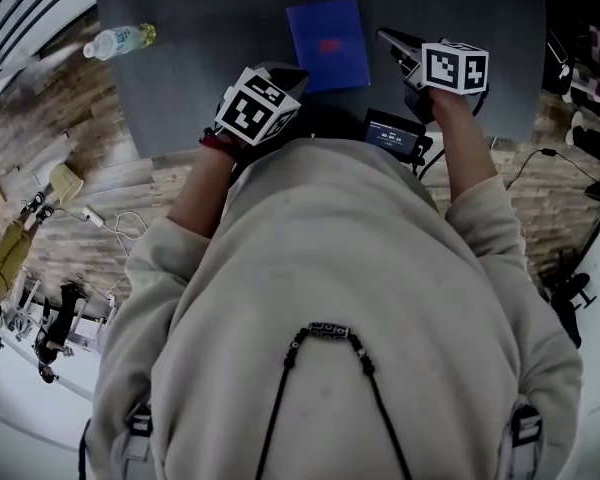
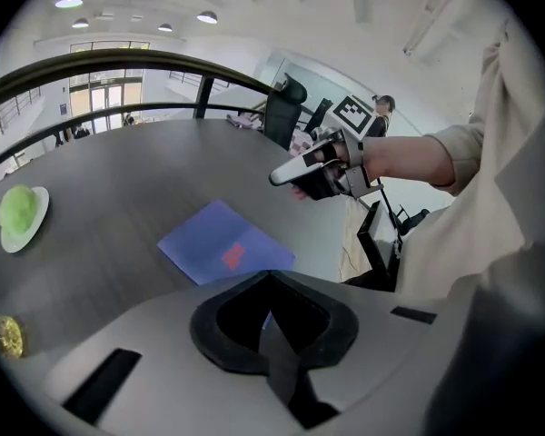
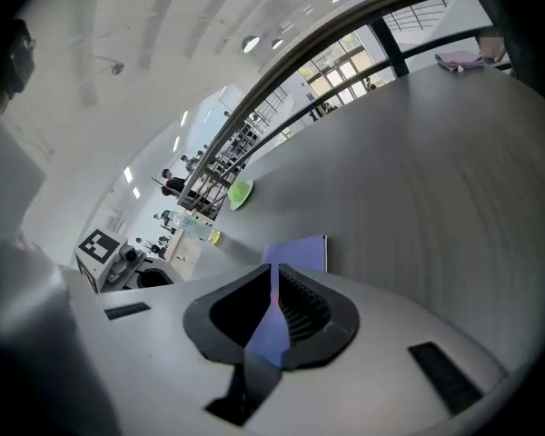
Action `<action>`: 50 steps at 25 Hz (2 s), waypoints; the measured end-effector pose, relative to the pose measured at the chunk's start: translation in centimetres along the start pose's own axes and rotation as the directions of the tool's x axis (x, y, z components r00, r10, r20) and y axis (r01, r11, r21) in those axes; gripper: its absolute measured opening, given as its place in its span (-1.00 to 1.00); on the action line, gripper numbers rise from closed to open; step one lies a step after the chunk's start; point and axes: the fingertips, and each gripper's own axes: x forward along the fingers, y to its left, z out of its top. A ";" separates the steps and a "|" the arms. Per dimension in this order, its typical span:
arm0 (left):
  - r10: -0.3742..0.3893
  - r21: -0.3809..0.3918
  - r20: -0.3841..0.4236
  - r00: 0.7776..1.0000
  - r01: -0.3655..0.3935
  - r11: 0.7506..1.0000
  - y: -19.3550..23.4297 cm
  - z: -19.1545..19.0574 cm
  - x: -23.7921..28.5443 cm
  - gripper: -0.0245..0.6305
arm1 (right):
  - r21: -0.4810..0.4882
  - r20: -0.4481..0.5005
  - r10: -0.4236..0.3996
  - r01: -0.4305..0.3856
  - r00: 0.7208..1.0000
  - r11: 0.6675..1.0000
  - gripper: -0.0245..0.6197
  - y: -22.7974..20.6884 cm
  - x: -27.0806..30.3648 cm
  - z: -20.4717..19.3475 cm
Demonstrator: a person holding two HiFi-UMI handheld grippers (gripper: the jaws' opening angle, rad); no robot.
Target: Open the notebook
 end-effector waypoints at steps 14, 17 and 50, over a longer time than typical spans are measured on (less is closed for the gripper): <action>0.087 0.039 -0.201 0.976 -0.080 0.996 1.8 -3.7 5.2 -0.93 | 0.057 -0.112 -0.054 0.061 0.992 0.997 -0.40 -4.8 3.7 -4.6; 0.112 0.096 -0.219 0.969 -0.093 0.991 2.1 -4.1 5.9 -0.93 | 0.054 -0.121 -0.077 0.085 0.990 0.995 -0.32 -5.2 4.2 -5.4; 0.249 0.321 -0.351 0.903 -0.134 0.938 4.1 -6.1 10.8 -0.93 | -0.219 -0.330 -0.142 0.071 0.933 0.973 -0.28 -3.8 6.7 -9.7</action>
